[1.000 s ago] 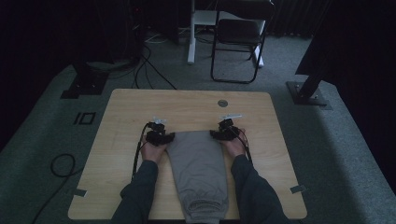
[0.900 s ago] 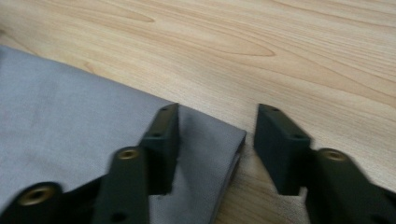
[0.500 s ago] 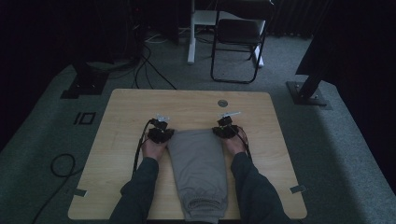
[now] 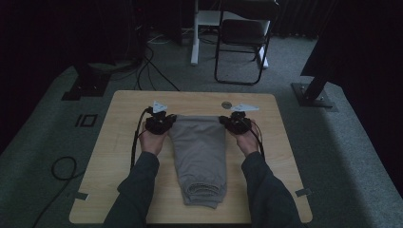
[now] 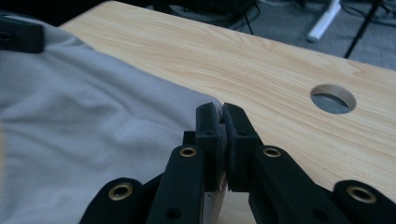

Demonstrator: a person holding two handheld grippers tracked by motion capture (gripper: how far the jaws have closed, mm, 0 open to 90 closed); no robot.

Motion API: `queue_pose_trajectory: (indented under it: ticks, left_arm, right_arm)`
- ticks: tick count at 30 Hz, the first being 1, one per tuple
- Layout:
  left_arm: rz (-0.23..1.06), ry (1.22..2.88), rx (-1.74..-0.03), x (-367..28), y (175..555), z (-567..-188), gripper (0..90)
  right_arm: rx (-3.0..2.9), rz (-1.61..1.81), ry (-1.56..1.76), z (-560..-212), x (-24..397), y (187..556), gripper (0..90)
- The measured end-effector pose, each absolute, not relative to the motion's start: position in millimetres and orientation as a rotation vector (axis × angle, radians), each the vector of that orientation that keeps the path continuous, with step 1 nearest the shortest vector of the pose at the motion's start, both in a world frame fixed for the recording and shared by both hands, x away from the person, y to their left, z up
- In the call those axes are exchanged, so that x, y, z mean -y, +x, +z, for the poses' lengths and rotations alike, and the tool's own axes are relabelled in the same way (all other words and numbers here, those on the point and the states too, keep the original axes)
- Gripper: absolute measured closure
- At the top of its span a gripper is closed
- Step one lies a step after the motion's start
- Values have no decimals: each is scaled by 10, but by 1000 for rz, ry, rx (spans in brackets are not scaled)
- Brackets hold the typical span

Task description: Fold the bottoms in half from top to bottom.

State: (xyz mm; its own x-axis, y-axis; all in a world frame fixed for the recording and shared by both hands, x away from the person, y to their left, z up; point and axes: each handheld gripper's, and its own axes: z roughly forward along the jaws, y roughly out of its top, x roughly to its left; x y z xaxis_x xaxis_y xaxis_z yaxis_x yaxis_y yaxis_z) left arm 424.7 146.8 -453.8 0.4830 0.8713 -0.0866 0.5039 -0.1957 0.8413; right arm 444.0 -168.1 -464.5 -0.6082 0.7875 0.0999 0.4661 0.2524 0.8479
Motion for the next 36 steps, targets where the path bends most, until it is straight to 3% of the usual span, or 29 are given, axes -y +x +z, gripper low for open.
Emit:
queue_pose_trajectory:
  ticks: [8, 9, 16, 21, 36]
  left_arm:
    - [425, 1773, -1071, -1589, 3564, -4562, 841]
    - [406, 1792, -1062, -1574, 3399, -4634, 841]
    - [294, 1967, -1108, -1486, 2955, -5174, 840]
    - [242, 2021, -1178, -1450, 2952, -5465, 840]
    - [377, 2000, -1249, -1440, 3409, -5501, 840]
  right_arm:
    - [-2196, 1357, 1089, -4646, 1818, 3961, 866]
    - [-2224, 1351, 1072, -4709, 1859, 3744, 866]
    - [-2352, 1277, 1115, -5121, 1882, 3314, 864]
    - [-2445, 1174, 1182, -5456, 1856, 3205, 863]
    - [-2385, 1118, 1176, -5476, 1683, 3638, 859]
